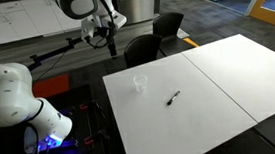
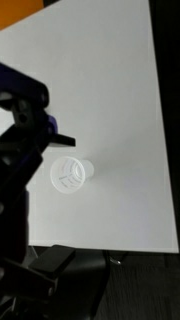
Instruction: Put the marker in the mug
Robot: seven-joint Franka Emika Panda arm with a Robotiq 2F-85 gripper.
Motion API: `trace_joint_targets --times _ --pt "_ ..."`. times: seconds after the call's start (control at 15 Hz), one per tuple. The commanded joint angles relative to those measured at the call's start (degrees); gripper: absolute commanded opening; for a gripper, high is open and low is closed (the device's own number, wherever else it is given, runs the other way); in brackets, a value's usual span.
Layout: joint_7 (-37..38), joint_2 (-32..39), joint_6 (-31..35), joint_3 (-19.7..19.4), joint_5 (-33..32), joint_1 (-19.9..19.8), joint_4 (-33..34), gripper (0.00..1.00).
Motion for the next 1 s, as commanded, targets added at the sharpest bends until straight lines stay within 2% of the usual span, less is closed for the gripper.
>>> trace_joint_targets --times 0.0,0.2,0.47,0.93 --pt "-1.6 0.7 3.4 -0.1 -8.4 -3.2 1.5 1.0" --pt "-2.4 2.0 7.7 -1.0 -15.8 -5.9 2.4 1.0" --pt "-6.8 5.4 13.2 -3.9 -20.7 -8.1 4.5 1.0" --pt "-18.3 15.5 13.9 -7.9 -20.8 -7.3 10.5 1.0"
